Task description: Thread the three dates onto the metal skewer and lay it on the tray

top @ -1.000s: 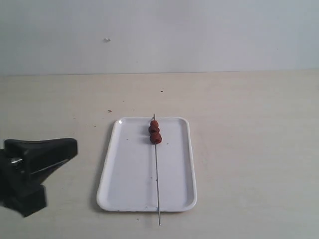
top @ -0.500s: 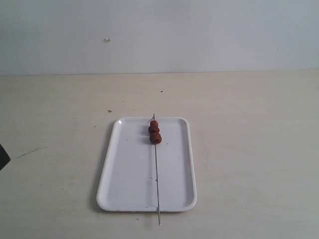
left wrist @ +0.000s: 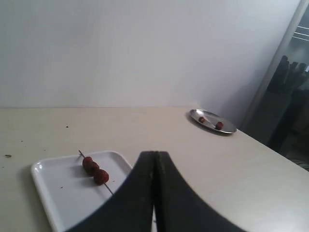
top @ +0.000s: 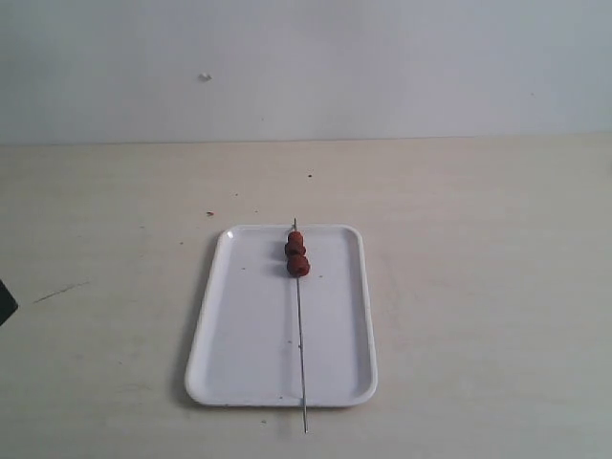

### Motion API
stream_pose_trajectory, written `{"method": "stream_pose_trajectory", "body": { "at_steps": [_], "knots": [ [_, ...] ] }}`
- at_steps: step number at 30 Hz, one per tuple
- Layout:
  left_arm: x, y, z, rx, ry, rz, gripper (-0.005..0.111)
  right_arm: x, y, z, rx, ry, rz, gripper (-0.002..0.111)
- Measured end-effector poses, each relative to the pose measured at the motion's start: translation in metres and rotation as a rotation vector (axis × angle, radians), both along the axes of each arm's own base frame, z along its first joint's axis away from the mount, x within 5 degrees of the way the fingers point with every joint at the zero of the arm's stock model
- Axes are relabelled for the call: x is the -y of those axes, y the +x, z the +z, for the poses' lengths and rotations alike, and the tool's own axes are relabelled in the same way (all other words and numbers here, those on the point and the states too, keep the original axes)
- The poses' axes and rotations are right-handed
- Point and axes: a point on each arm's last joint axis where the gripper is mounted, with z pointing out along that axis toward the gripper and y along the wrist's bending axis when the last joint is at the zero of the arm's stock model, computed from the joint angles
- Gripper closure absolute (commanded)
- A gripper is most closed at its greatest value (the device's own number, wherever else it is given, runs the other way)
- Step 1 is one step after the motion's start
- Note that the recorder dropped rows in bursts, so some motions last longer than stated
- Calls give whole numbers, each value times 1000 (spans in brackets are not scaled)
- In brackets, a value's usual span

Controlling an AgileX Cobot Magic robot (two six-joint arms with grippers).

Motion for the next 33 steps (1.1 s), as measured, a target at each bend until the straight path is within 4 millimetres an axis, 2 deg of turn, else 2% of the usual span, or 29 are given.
{"method": "stream_pose_trajectory", "body": {
  "at_steps": [4, 9, 12, 20, 27, 29, 33],
  "knots": [
    [0, 0, 0, 0, 0, 0, 107, 5, -4, -19, 28, -12, -69, 108],
    [0, 0, 0, 0, 0, 0, 107, 7, 1, -65, 32, -19, -133, 108],
    [0, 0, 0, 0, 0, 0, 107, 7, 3, -82, 3, -26, -137, 108],
    [0, 0, 0, -1, 1, 1, 107, 9, 1, -95, -132, -57, -155, 108],
    [0, 0, 0, 1, 7, 1, 107, 9, 1, -96, -142, -59, -158, 108],
    [-1, 0, -1, 36, 55, 4, 107, 9, 1, -96, -142, -59, -158, 108],
    [-15, -1, -10, 35, 118, 131, 107, 9, 1, -96, -143, -57, -158, 108]
  ]
}}
